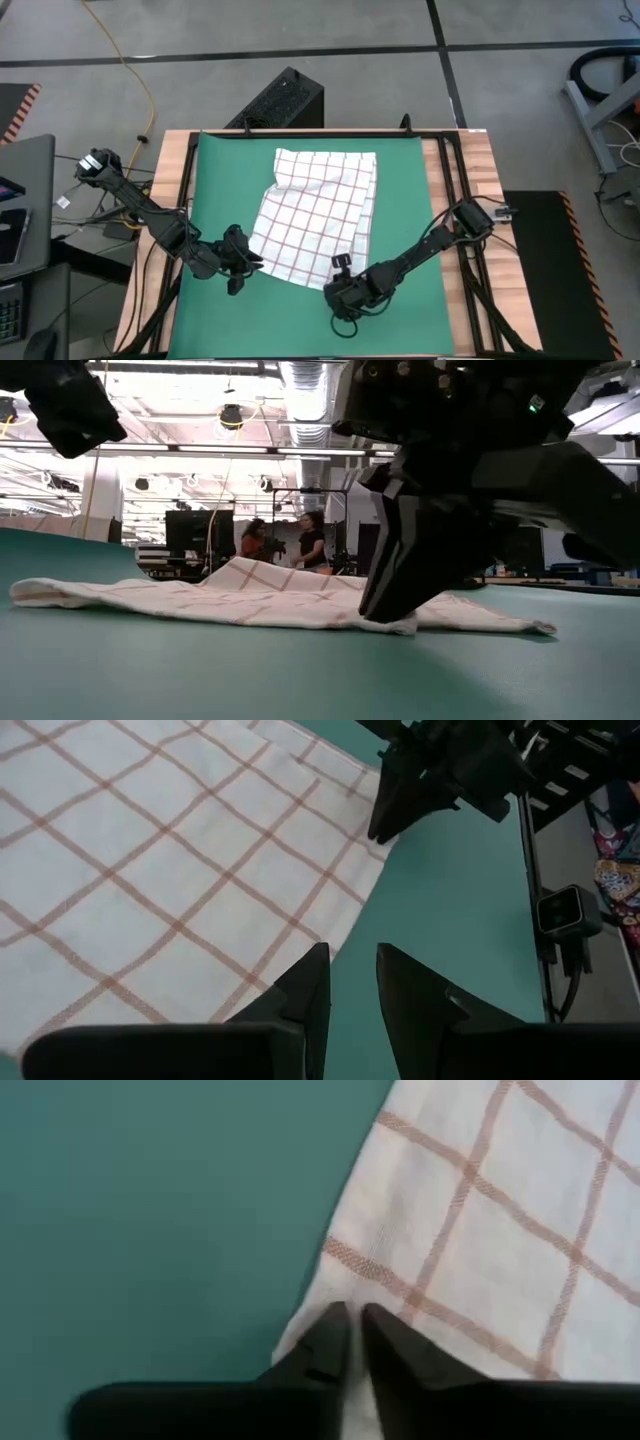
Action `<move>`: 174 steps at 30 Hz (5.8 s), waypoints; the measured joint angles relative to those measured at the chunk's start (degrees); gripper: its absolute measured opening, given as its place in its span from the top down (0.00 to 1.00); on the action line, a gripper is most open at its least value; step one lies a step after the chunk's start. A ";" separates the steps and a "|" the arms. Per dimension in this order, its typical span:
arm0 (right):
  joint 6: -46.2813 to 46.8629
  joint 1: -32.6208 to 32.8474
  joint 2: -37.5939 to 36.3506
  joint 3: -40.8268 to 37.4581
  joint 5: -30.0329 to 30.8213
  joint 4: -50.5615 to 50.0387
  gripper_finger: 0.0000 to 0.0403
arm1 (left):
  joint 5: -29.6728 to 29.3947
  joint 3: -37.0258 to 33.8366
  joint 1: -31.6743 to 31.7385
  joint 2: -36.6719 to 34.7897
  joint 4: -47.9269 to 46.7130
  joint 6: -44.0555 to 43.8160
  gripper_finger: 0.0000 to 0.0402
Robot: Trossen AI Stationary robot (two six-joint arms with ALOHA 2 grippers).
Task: Roll towel
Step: Roll the white stripe towel
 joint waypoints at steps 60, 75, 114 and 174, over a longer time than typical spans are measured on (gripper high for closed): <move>-2.44 -2.02 5.26 21.40 0.04 -15.20 0.98 | 1.44 -0.03 -5.82 2.86 -3.15 -1.98 0.87; 0.61 -7.92 4.75 36.81 13.66 -30.86 0.98 | -2.62 -0.04 -11.78 19.54 0.01 -8.28 1.00; 16.89 -0.63 5.23 36.59 11.60 -52.33 0.98 | -7.52 -3.56 -11.87 24.00 -13.82 -26.10 1.00; 19.65 5.38 5.21 22.06 -3.38 -36.01 0.68 | -5.55 -3.56 -11.88 23.98 -14.52 -27.15 1.00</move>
